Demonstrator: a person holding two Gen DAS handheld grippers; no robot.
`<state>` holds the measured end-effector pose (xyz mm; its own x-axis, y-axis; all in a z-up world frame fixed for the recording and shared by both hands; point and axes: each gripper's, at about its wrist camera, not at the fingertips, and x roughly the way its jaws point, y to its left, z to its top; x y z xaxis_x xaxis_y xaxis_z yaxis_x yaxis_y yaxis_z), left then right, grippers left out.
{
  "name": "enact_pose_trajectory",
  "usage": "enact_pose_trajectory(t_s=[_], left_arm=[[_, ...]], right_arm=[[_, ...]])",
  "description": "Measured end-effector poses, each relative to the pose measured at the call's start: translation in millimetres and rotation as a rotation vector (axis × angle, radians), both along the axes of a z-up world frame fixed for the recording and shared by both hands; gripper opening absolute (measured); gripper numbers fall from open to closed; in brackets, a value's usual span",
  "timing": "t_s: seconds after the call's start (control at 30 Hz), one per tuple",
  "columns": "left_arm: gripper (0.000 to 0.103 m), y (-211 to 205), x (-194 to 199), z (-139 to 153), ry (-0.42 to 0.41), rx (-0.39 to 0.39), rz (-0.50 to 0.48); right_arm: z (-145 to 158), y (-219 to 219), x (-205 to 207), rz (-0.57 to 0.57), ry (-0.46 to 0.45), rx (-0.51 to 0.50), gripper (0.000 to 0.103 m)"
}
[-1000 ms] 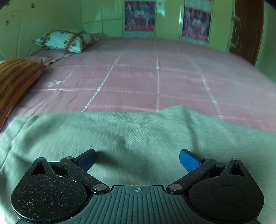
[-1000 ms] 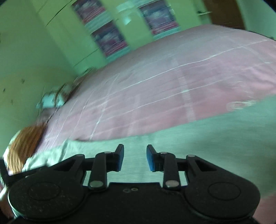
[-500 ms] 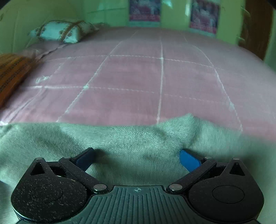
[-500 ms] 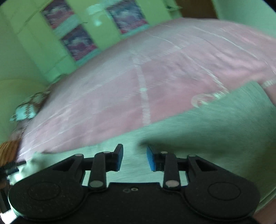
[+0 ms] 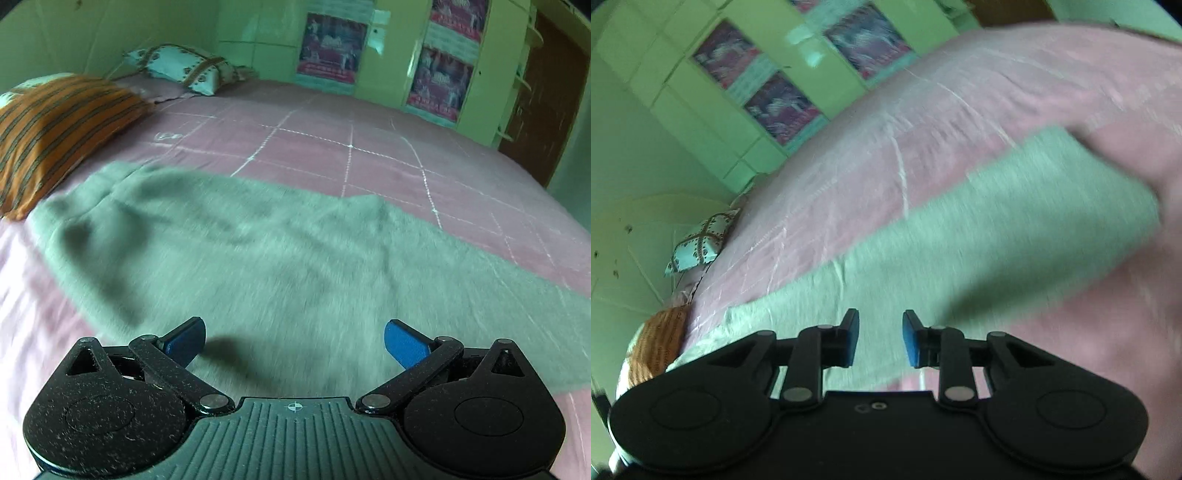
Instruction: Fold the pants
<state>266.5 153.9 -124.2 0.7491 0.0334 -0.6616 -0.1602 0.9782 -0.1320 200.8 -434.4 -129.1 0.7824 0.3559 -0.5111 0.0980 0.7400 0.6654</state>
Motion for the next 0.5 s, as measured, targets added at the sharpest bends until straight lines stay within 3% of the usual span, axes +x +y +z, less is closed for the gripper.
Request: enact_pose_trajectory(t_s=[0.1,0.4,0.5], left_arm=[[0.103,0,-13,-4,0.006,0.022,0.01],[0.103,13,-28,-9,0.01,-0.051,0.036],[0.103,20,-33,-9,0.004,-0.054,0.045]], right_arm=[[-9,14,-3,0.018,0.022,0.108,0.019],[-30,60,22,0.106,0.111,0.307,0.019],[-37,71,31,0.115,0.138,0.33,0.019]])
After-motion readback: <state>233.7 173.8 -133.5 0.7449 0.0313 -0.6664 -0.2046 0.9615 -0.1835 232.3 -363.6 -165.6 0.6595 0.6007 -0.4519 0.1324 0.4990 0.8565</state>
